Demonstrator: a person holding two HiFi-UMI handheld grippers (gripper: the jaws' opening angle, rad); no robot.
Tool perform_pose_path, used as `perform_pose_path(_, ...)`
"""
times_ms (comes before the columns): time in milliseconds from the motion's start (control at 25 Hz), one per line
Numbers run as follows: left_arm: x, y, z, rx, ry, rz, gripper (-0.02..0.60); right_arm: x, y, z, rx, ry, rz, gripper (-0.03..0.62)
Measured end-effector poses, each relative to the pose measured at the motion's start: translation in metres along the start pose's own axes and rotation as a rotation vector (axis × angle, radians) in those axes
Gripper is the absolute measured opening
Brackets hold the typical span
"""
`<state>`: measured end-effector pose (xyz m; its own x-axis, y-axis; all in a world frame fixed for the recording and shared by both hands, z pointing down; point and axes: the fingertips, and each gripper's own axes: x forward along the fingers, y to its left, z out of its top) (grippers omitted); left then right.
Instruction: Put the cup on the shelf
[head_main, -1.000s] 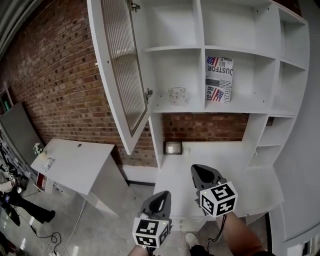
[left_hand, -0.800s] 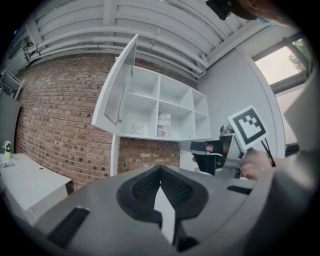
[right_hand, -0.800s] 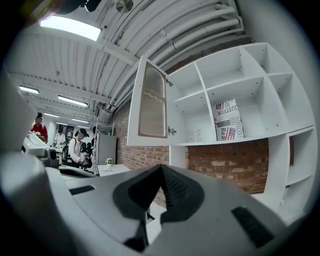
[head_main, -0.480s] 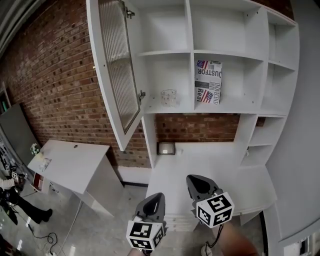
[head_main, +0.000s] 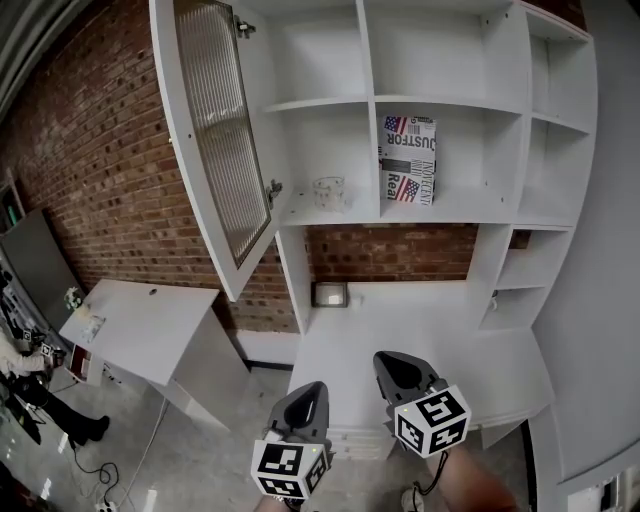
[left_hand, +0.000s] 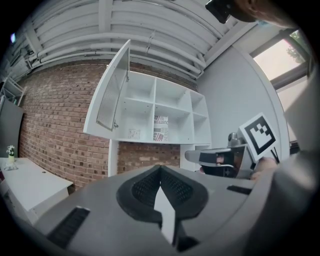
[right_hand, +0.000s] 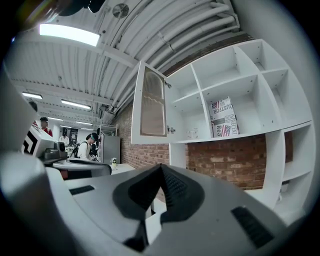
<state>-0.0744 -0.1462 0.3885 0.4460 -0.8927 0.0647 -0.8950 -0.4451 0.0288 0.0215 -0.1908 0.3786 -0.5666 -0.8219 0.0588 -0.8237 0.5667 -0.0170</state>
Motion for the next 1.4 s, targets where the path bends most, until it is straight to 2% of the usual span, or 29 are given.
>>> perform_pose_path(1400, -0.002, -0.001, 0.003, 0.005, -0.004, -0.019, 0.005, 0.0, 0.017, -0.004, -0.013, 0.008, 0.025, 0.0)
